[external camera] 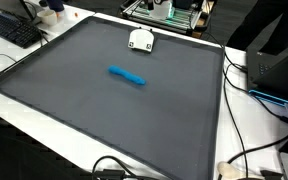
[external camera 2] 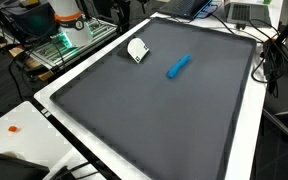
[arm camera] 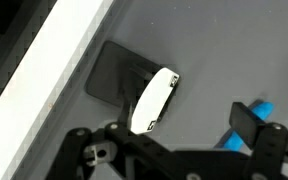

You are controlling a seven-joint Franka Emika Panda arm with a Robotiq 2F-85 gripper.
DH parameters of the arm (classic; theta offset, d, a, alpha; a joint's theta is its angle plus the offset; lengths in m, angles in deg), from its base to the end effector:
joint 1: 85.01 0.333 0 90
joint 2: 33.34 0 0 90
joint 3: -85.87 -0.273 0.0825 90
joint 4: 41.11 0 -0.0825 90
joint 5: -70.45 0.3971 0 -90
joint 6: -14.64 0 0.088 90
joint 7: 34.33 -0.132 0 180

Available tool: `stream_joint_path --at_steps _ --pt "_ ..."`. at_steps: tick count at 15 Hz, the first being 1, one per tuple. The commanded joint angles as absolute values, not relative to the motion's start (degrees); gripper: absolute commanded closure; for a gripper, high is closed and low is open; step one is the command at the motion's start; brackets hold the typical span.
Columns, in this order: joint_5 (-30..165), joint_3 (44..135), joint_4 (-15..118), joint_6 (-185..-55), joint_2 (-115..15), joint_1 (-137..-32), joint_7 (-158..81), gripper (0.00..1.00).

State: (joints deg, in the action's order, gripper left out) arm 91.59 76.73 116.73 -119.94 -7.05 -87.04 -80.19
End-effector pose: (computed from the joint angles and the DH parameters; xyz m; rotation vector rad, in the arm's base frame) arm 0.3978 0.0513 0.2844 -2.6170 1.3359 0.0542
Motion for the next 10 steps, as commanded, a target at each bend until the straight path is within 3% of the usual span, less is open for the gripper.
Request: stream_joint_path --at_steps 1,10 --pt "92.4 77.2 116.7 -123.9 -12.4 -85.7 -81.1 0.0" --pt "95.6 79.2 116.5 -128.1 -21.3 -84.4 -81.1 0.0"
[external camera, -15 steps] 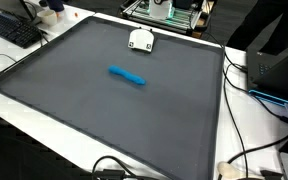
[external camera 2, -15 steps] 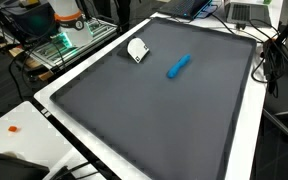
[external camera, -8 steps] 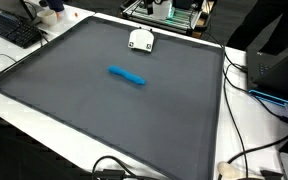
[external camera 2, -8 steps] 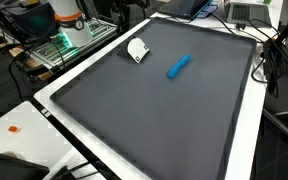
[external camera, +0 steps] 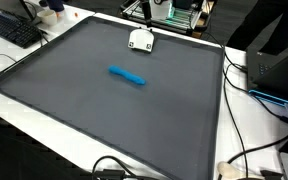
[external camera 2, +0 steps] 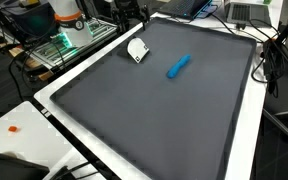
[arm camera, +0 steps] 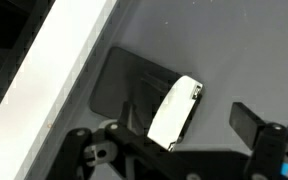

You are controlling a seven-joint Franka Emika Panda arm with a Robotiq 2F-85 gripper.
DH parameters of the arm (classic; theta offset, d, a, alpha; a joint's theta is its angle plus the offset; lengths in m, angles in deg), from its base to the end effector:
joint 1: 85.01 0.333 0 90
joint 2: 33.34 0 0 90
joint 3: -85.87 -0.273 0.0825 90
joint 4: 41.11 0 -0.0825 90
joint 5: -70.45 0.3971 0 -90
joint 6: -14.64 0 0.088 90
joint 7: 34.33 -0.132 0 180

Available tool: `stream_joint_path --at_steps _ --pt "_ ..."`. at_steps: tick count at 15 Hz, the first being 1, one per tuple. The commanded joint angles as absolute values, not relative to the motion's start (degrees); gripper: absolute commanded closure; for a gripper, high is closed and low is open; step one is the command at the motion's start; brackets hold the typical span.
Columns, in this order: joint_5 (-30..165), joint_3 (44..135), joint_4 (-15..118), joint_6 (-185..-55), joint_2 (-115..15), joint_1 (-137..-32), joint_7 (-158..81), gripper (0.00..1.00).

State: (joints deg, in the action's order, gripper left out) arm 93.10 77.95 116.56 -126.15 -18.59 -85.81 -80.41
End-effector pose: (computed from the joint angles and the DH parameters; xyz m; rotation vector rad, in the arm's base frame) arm 0.3961 0.0494 0.2154 -2.6036 1.4178 0.1825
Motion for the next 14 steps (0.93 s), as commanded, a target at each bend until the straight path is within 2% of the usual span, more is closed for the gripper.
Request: stream_joint_path --at_steps 1,11,12,14 --pt "96.3 79.3 116.5 -128.6 -22.1 -84.2 -81.2 0.0" --pt "102.2 79.6 116.4 -137.3 -28.3 -82.6 -82.0 0.0" --pt "102.2 79.6 116.4 -138.3 -28.7 -82.6 -82.4 0.02" --pt "102.2 79.6 116.4 -139.7 -29.5 -82.5 -82.8 0.12"
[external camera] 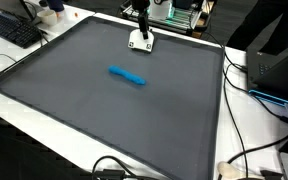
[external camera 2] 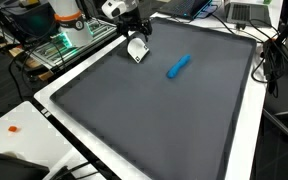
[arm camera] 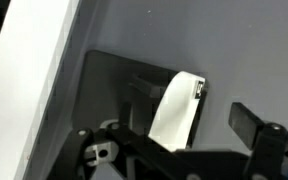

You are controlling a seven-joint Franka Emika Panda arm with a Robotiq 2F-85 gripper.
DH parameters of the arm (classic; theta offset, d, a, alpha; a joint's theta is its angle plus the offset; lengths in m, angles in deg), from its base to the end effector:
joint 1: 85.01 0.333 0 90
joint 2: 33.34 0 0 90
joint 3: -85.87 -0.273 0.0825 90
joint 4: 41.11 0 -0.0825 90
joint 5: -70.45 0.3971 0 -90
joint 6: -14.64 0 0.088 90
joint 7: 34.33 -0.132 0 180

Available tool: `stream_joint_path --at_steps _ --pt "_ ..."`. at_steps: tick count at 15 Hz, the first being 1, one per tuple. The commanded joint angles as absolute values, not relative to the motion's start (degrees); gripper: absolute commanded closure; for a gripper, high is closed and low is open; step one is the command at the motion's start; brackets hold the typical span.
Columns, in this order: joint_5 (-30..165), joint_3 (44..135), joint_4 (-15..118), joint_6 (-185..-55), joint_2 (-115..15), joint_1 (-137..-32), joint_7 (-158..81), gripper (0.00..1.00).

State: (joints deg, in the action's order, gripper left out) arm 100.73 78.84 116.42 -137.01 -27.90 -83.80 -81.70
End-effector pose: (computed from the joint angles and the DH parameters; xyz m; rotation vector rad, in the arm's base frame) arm 0.3974 0.0478 0.1665 -2.4583 1.5962 0.1687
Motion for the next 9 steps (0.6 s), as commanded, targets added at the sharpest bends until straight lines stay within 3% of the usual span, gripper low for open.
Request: stream_joint_path --at_steps 1,9 --pt "102.1 79.6 116.4 -140.3 -29.8 -82.4 -83.0 0.23" --pt "102.2 79.7 116.3 -143.6 -31.1 -82.1 -85.0 0.83"
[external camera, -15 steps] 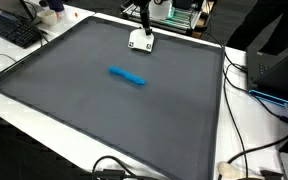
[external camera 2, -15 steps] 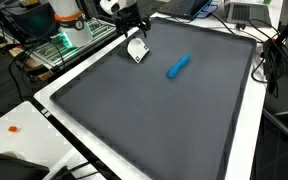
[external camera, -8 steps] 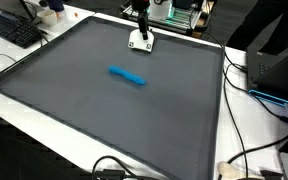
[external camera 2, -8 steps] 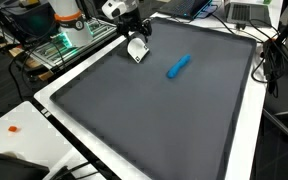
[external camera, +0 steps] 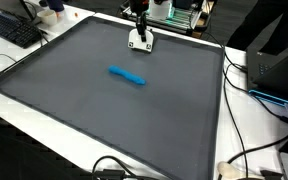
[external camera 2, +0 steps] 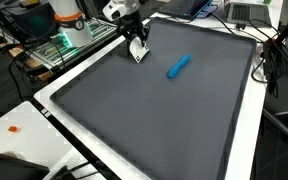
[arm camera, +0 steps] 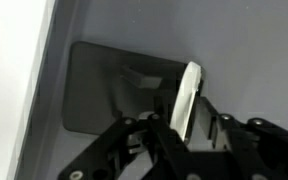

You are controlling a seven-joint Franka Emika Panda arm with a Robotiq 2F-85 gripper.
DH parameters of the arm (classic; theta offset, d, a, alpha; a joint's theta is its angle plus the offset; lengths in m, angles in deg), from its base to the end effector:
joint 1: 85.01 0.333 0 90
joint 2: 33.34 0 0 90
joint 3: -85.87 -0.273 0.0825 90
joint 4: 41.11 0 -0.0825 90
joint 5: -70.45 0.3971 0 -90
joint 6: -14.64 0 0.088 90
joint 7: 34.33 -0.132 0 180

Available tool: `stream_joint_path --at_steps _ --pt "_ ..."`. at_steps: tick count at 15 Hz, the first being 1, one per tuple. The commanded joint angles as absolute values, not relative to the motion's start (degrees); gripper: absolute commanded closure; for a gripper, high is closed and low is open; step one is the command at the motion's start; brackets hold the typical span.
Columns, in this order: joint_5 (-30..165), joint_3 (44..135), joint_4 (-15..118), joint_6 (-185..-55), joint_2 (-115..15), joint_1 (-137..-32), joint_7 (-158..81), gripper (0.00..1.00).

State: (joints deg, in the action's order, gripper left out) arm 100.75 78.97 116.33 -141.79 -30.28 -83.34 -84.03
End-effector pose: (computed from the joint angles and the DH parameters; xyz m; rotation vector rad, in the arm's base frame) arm 0.4008 0.0450 0.1572 -2.4238 1.6594 0.1059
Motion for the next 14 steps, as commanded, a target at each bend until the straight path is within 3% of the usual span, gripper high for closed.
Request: stream_joint_path --at_steps 1,2,3,14 --pt "102.3 79.7 116.3 -143.7 -31.2 -82.1 -85.3 0.9" --pt "102.5 79.8 116.3 -144.0 -31.1 -82.1 -85.6 0.98" --pt "102.7 79.8 116.2 -144.3 -31.1 -82.0 -85.9 1.0" --pt "101.5 80.1 115.9 -142.2 -25.6 -82.5 -89.8 0.99"
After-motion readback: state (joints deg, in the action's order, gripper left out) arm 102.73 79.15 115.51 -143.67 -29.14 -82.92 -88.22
